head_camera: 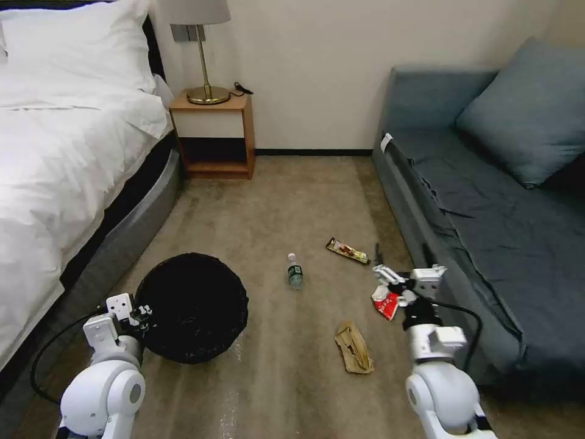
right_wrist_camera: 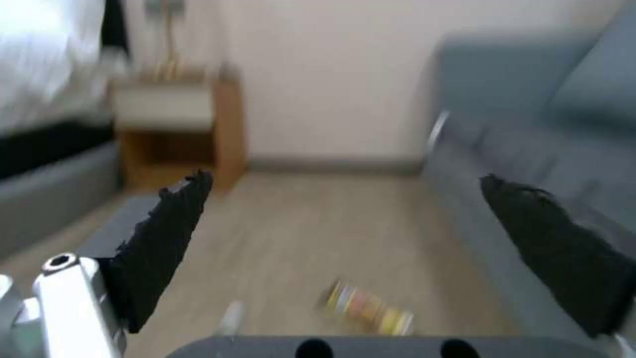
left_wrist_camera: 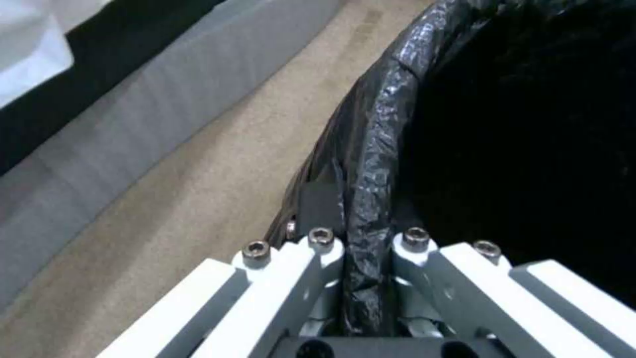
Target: Pick up the trash bin, then pick up the garbage on the floor and place it into the trash bin.
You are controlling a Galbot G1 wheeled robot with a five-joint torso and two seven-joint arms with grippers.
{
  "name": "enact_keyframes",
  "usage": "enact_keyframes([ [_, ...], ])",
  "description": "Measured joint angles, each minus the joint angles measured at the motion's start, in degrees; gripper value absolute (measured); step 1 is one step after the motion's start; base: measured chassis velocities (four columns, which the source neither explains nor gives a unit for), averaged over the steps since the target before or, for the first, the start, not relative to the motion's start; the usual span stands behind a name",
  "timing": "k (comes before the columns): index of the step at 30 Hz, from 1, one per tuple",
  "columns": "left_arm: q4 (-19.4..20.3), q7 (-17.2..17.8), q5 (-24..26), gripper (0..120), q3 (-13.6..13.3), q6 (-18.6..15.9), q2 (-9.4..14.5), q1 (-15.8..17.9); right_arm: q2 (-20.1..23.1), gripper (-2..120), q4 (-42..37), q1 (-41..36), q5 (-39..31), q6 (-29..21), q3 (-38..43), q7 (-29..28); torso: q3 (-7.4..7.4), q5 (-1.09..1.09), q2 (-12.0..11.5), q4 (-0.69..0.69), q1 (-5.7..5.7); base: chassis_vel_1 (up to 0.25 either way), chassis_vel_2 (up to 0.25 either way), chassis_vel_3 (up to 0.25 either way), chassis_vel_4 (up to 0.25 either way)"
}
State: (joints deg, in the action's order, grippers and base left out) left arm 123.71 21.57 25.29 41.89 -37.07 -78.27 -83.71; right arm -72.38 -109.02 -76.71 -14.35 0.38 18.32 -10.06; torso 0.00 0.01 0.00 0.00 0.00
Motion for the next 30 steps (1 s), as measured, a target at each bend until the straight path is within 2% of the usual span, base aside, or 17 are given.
enact_keyframes([
  [1,0.0,-0.1,-0.1,3,0.3,0.1,0.1,0.0,2.9,100,2.2,1.8,-4.2,-2.4,-3.2,-0.8,0.00,0.00,0.0,0.01,0.00,0.000,0.000,0.000,0.000],
  [2,0.0,-0.1,-0.1,3,0.3,0.1,0.1,0.0,2.9,100,2.2,1.8,-4.2,-2.4,-3.2,-0.8,0.00,0.00,0.0,0.01,0.00,0.000,0.000,0.000,0.000],
  [5,0.0,-0.4,-0.2,3,1.1,0.5,0.2,-0.1,10.9,100,7.8,7.2,-15.0,-8.6,-11.5,-3.9,0.01,-0.02,0.0,0.03,0.00,0.000,0.000,0.000,0.000],
  [7,0.0,-0.4,-0.2,3,1.1,0.5,0.2,-0.1,10.9,100,7.8,7.2,-15.0,-8.6,-11.5,-3.9,0.01,-0.02,0.0,0.03,0.00,0.000,0.000,0.000,0.000],
  [9,-0.2,-0.6,-0.2,3,1.2,0.6,0.2,0.1,13.8,100,11.0,9.6,-19.0,-11.4,-15.1,-4.9,0.01,0.01,0.0,0.03,0.00,0.000,0.000,0.000,0.000],
  [11,-0.3,-0.6,-0.2,3,1.2,0.7,0.3,0.1,14.5,100,11.7,10.1,-19.7,-12.2,-15.8,-5.1,0.01,0.01,0.0,0.02,0.00,0.000,0.000,0.000,0.000],
  [14,-1.3,-1.0,-0.3,3,0.9,1.1,0.2,0.4,17.3,100,18.2,13.2,-22.9,-16.3,-20.8,-5.9,0.01,0.00,0.0,0.00,0.00,0.000,0.000,0.000,0.000],
  [22,-2.1,-1.2,-1.0,3,0.6,1.4,-0.2,0.5,18.7,100,26.0,15.6,-22.1,-15.0,-27.0,-5.3,0.01,-0.01,0.0,0.00,0.00,0.000,0.000,0.000,0.000],
  [26,-2.4,-1.2,-1.5,3,0.2,1.4,-0.5,0.8,17.6,100,29.3,16.4,-20.5,-12.8,-29.5,-5.2,0.01,-0.01,0.0,0.00,0.00,0.000,0.000,0.000,0.000],
  [30,-2.4,-1.2,-1.7,3,0.2,1.4,-0.4,0.7,16.6,93,31.9,17.1,-19.2,-11.2,-30.6,-5.2,0.00,-0.01,0.0,0.00,0.00,0.000,0.000,0.000,0.000],
])
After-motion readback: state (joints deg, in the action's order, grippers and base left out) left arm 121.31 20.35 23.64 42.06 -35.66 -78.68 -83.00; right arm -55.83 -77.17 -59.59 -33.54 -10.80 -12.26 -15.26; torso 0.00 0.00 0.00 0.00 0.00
